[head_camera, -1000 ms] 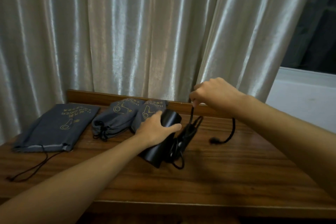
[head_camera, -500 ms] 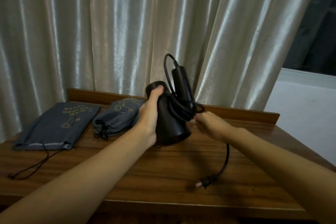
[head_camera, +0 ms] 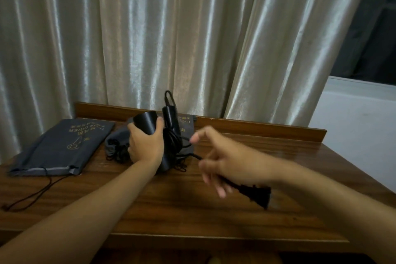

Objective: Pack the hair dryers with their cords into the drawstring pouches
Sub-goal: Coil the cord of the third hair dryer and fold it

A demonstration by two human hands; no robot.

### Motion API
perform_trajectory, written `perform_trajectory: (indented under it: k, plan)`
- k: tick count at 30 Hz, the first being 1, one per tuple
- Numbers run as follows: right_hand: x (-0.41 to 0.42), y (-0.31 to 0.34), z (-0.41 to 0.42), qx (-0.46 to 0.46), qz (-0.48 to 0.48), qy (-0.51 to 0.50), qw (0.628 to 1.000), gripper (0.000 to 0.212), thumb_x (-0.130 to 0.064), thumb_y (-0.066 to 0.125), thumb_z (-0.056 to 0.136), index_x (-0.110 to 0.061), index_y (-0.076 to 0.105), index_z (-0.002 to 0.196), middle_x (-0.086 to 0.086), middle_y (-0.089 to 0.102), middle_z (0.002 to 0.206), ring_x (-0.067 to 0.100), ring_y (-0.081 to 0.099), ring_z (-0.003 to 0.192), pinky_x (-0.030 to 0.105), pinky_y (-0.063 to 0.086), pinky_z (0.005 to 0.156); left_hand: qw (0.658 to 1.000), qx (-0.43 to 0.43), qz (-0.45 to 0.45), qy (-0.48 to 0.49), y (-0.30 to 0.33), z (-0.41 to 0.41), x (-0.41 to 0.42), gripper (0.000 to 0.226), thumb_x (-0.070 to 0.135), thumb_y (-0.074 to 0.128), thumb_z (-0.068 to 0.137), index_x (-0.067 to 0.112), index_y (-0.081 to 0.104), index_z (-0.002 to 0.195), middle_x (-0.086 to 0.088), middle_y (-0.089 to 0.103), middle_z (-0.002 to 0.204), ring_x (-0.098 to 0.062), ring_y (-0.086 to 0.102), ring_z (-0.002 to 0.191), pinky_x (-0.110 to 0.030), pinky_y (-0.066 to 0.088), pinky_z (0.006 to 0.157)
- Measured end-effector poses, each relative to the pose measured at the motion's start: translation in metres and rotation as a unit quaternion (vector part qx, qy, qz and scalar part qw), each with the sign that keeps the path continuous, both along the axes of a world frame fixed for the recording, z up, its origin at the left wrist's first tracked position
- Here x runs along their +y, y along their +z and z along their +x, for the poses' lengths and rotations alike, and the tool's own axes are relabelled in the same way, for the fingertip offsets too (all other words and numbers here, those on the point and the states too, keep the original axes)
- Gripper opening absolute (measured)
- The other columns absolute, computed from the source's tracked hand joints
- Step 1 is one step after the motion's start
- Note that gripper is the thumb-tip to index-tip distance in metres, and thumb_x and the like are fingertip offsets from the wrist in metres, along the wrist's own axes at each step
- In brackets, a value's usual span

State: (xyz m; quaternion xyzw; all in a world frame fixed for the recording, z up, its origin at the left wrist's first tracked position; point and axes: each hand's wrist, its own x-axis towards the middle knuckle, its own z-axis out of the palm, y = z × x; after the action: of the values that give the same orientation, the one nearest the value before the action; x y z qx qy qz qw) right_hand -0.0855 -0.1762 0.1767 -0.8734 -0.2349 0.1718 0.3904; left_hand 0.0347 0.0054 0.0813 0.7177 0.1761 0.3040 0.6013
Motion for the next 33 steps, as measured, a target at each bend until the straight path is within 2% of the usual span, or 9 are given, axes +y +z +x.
perform_trajectory:
  k: [5,10,14,17,19,24,28,31,33]
  plan:
    - [0.006,0.021,0.028,0.078,0.190,-0.015,0.979,0.030,-0.004,0.038,0.099,0.006,0.064,0.111,0.020,0.069,0.092,0.026,0.070,0.082,0.027,0.056,0.072,0.985,-0.038,0.128,-0.107,-0.016,-0.016,-0.010,0.057,0.064,0.062,0.078,0.019,0.048,0.111,-0.007,0.064,0.104,-0.033,0.062,0.098,-0.043,0.049,0.081]
    - [-0.001,0.016,0.057,0.128,0.332,-0.015,0.934,0.039,0.016,0.039,0.089,0.008,0.057,0.123,0.027,0.068,0.114,0.040,0.064,0.113,0.036,0.058,0.089,0.971,-0.063,0.151,-0.177,-0.012,-0.031,-0.026,0.060,0.081,0.053,0.067,0.033,0.048,0.102,0.013,0.061,0.093,-0.012,0.061,0.086,-0.033,0.047,0.067]
    - [-0.006,0.015,0.065,-0.120,0.131,-0.087,0.980,0.022,-0.029,0.066,0.093,-0.008,0.071,0.092,0.011,0.075,0.081,0.019,0.072,0.071,0.025,0.050,0.055,0.957,-0.087,0.192,-0.200,-0.015,-0.039,-0.028,0.048,0.077,0.056,0.070,0.041,0.047,0.100,0.018,0.061,0.089,0.004,0.058,0.079,-0.023,0.045,0.060]
    - [-0.002,0.016,0.076,-0.375,-0.067,-0.175,0.908,0.038,-0.041,0.064,0.093,-0.018,0.066,0.063,0.001,0.061,0.057,0.009,0.055,0.050,0.024,0.041,0.051,0.949,-0.100,0.160,-0.253,-0.021,-0.046,-0.029,0.045,0.073,0.061,0.071,0.042,0.051,0.102,0.017,0.066,0.091,0.005,0.063,0.080,-0.018,0.053,0.060]
    - [0.000,0.016,0.084,-0.401,-0.131,-0.221,0.879,0.040,-0.039,0.064,0.092,-0.013,0.066,0.062,0.002,0.061,0.060,0.014,0.057,0.054,0.028,0.044,0.051,0.943,-0.113,0.118,-0.291,-0.020,-0.051,-0.032,0.044,0.068,0.065,0.072,0.040,0.055,0.103,0.015,0.067,0.093,0.003,0.065,0.083,-0.017,0.054,0.062]
    - [-0.015,0.028,0.101,-0.162,-0.171,-0.258,0.937,0.018,-0.019,0.069,0.090,-0.001,0.072,0.094,0.011,0.071,0.083,0.018,0.066,0.073,0.033,0.057,0.073,0.923,-0.132,0.077,-0.354,-0.017,-0.058,-0.034,0.046,0.063,0.070,0.073,0.033,0.059,0.106,0.010,0.068,0.098,-0.005,0.067,0.091,-0.030,0.059,0.073]
    - [-0.034,0.031,0.107,0.083,0.006,-0.253,0.964,0.058,0.006,0.068,0.083,-0.013,0.050,0.134,0.018,0.072,0.106,0.021,0.071,0.084,0.035,0.060,0.081,0.910,-0.153,0.044,-0.384,-0.022,-0.065,-0.033,0.043,0.055,0.072,0.076,0.029,0.061,0.109,0.005,0.068,0.101,-0.009,0.067,0.094,-0.027,0.058,0.075]
    - [-0.041,0.012,0.107,0.113,0.004,-0.227,0.967,0.040,-0.007,0.058,0.093,-0.006,0.056,0.132,0.019,0.064,0.121,0.023,0.061,0.103,0.044,0.045,0.108,0.911,-0.165,-0.034,-0.377,-0.019,-0.067,-0.032,0.038,0.051,0.075,0.077,0.026,0.065,0.104,0.003,0.070,0.097,-0.011,0.069,0.090,-0.021,0.055,0.069]
    - [-0.041,-0.010,0.102,0.101,-0.003,-0.224,0.969,0.030,-0.019,0.052,0.099,0.001,0.063,0.117,0.017,0.068,0.105,0.018,0.065,0.082,0.032,0.055,0.085,0.911,-0.159,-0.100,-0.366,-0.016,-0.067,-0.032,0.034,0.050,0.074,0.074,0.030,0.067,0.101,0.004,0.072,0.097,-0.012,0.070,0.088,-0.018,0.054,0.066]
